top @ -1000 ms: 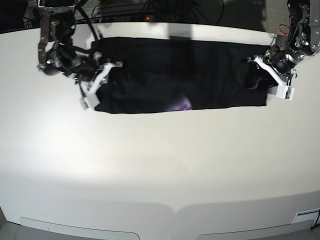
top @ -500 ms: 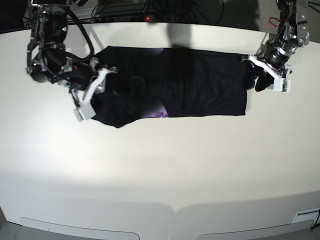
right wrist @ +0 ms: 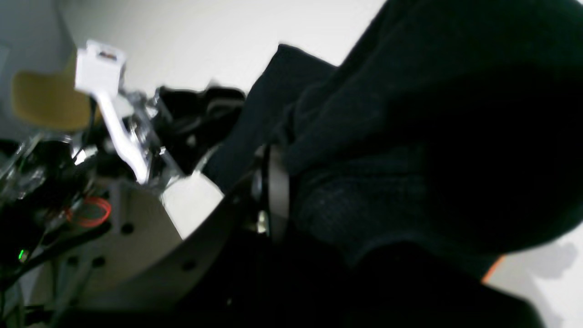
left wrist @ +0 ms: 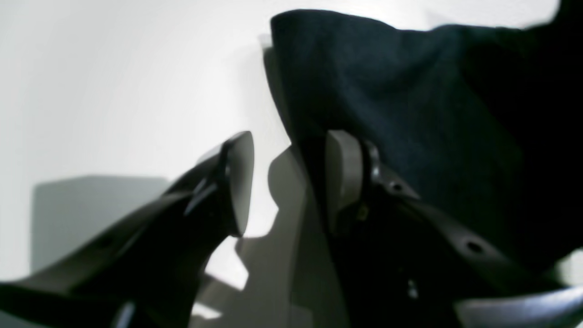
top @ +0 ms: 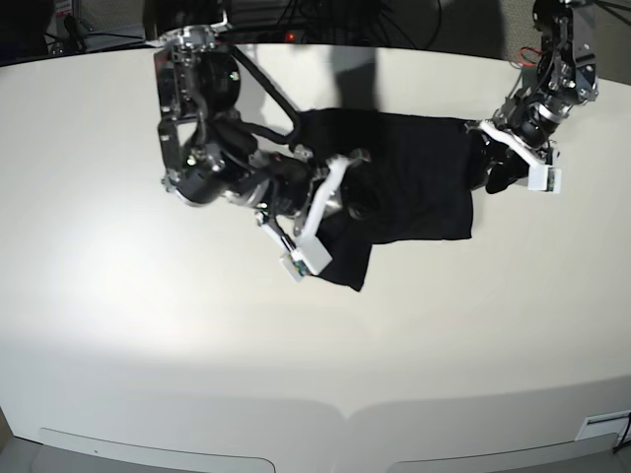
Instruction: Fold the T-shirt properly
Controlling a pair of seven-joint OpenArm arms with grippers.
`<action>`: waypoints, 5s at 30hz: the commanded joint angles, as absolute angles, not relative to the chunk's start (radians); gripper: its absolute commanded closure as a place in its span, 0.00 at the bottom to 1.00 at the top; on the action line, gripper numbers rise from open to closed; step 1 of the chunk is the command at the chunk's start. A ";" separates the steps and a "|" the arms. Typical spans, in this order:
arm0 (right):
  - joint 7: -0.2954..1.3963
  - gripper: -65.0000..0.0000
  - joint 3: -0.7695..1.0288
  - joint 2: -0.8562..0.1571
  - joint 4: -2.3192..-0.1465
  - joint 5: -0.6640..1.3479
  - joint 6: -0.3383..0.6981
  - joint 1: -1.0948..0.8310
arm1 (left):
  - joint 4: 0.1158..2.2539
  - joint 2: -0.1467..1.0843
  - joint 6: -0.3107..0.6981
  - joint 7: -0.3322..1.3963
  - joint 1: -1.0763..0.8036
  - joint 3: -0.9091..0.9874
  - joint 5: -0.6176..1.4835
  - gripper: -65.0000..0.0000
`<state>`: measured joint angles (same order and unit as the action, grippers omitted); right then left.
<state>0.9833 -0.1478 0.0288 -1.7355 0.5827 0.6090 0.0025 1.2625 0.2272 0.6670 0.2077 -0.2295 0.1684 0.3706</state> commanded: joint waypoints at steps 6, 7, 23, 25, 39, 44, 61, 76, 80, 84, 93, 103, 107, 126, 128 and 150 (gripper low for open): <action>0.907 1.00 -0.244 0.107 -1.693 0.529 0.608 0.022 | 1.250 0.228 0.660 0.325 -0.247 0.162 0.315 0.62; 0.897 1.00 -0.256 0.118 -1.674 0.523 0.608 0.022 | 1.250 0.228 0.660 0.325 -0.247 0.162 0.315 0.62; 0.736 0.57 -0.308 0.157 -1.527 0.595 0.609 0.035 | 1.250 0.228 0.660 0.328 -0.246 0.162 0.319 0.62; 0.736 0.55 -0.339 0.157 -1.517 0.653 0.609 0.051 | 1.250 0.228 0.660 0.328 -0.246 0.162 0.326 0.62; 0.868 0.55 -0.402 0.157 -1.514 0.837 0.647 0.211 | 1.284 0.281 0.659 0.333 -0.247 0.163 0.362 0.62; 0.873 0.55 -0.263 0.157 -1.514 0.775 0.647 0.249 | 1.376 0.395 0.636 0.376 -0.246 0.164 0.496 0.62; 0.777 1.00 -0.119 -0.011 -1.500 0.469 0.647 0.280 | 1.710 0.377 0.520 0.666 -0.331 0.162 0.894 1.00; 0.627 1.00 -0.256 -0.025 -1.232 0.146 0.646 0.262 | 1.568 0.200 0.457 0.426 -0.381 0.164 0.416 1.00; 0.670 1.00 -0.256 -0.046 -1.244 0.167 0.647 0.235 | 1.436 0.200 0.455 0.390 -0.269 0.164 0.345 1.00; 0.679 1.00 -0.256 -0.050 -1.304 0.166 0.647 0.163 | 1.315 0.200 0.456 0.364 -0.138 0.163 0.278 1.00; 0.669 1.00 -0.261 -0.042 -1.472 0.161 0.648 -0.028 | 1.251 0.200 0.498 0.400 0.073 0.163 0.257 1.00; 0.670 1.00 -0.386 -0.041 -1.524 0.157 0.658 -0.103 | 1.253 0.200 0.516 0.449 0.171 0.163 0.281 1.00; 0.674 1.00 -0.409 -0.041 -1.528 0.164 0.658 -0.103 | 1.256 0.202 0.516 0.448 0.192 0.163 0.298 1.00; 0.787 1.00 -0.368 -0.050 -1.850 0.160 0.654 -0.147 | 1.593 0.538 0.514 0.545 -0.062 0.180 0.708 1.00; 0.788 1.00 -0.315 -0.050 -1.916 0.168 0.654 -0.181 | 1.638 0.537 0.488 0.508 -0.147 0.208 0.709 1.00; 0.829 1.00 0.156 -0.042 -2.218 0.289 0.653 -0.976 | 1.779 0.344 0.577 0.500 -0.926 0.555 0.670 1.00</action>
<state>0.8513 0.1543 -0.0422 -2.2028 0.2783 0.6510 -0.9703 1.7653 0.3347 0.5728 0.5213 -0.9161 0.5453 0.6567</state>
